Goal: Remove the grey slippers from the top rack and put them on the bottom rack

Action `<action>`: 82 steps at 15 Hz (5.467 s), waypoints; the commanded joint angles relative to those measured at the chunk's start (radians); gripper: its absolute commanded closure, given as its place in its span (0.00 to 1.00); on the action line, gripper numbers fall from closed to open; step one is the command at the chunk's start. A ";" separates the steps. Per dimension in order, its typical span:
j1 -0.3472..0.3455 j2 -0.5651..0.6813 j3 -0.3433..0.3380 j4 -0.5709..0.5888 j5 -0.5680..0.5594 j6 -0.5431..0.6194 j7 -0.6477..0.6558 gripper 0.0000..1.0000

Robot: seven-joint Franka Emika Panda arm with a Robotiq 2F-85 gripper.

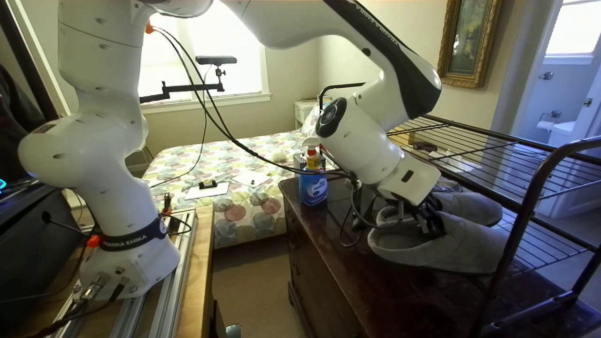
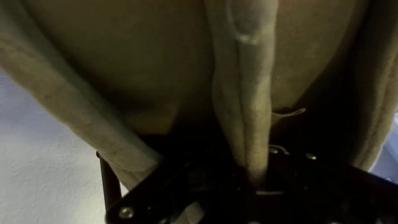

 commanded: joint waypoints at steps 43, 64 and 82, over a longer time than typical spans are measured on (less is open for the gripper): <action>-0.070 -0.223 0.051 -0.303 -0.591 -0.086 0.261 0.26; -0.035 -0.141 0.062 -0.125 -0.669 0.010 0.268 0.99; -0.047 -0.035 0.074 -0.027 -0.692 -0.020 0.181 0.99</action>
